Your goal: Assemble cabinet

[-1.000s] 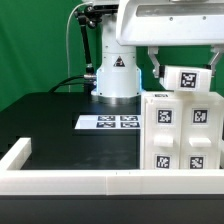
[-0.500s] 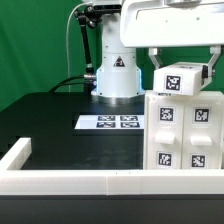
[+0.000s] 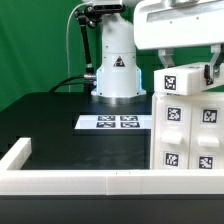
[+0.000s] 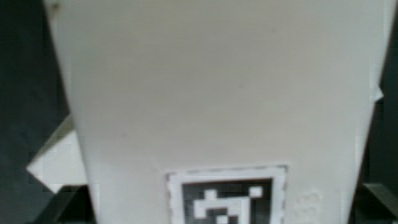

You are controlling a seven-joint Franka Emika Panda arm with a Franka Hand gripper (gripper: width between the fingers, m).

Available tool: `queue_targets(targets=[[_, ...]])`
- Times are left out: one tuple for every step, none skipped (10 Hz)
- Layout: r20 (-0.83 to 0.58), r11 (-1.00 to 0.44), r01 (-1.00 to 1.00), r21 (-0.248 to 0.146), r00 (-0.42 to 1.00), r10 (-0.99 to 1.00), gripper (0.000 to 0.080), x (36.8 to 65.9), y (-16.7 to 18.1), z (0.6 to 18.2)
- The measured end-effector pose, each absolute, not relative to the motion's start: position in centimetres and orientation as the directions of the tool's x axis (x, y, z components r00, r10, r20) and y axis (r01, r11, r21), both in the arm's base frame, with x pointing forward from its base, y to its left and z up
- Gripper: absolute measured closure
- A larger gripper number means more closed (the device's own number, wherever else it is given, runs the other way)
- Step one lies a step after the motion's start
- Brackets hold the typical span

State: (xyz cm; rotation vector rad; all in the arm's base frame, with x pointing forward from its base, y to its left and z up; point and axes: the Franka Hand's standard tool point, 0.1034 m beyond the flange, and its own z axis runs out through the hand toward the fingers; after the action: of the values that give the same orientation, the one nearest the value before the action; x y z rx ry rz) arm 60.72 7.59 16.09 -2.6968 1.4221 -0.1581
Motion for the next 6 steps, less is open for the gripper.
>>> queue_targets(targets=[[0.041, -0.492, -0.860, -0.134, 0.491, -0.870, 0.0233, 60.78, 7.75, 16.14], [0.034, -0.434, -0.889, -0.147, 0.434, -0.900, 0.0233, 60.94, 8.00, 16.18], [0.015, -0.357, -0.920, -0.159, 0.359, -0.933, 0.0233, 61.05, 8.19, 16.18], [-0.004, -0.275, -0.947, -0.168, 0.280, -0.960, 0.0233, 61.16, 8.38, 16.21], [-0.023, -0.209, -0.963, -0.173, 0.216, -0.976, 0.0233, 61.23, 8.49, 16.24], [-0.051, -0.118, -0.978, -0.172, 0.129, -0.990, 0.0233, 61.24, 8.66, 16.27]])
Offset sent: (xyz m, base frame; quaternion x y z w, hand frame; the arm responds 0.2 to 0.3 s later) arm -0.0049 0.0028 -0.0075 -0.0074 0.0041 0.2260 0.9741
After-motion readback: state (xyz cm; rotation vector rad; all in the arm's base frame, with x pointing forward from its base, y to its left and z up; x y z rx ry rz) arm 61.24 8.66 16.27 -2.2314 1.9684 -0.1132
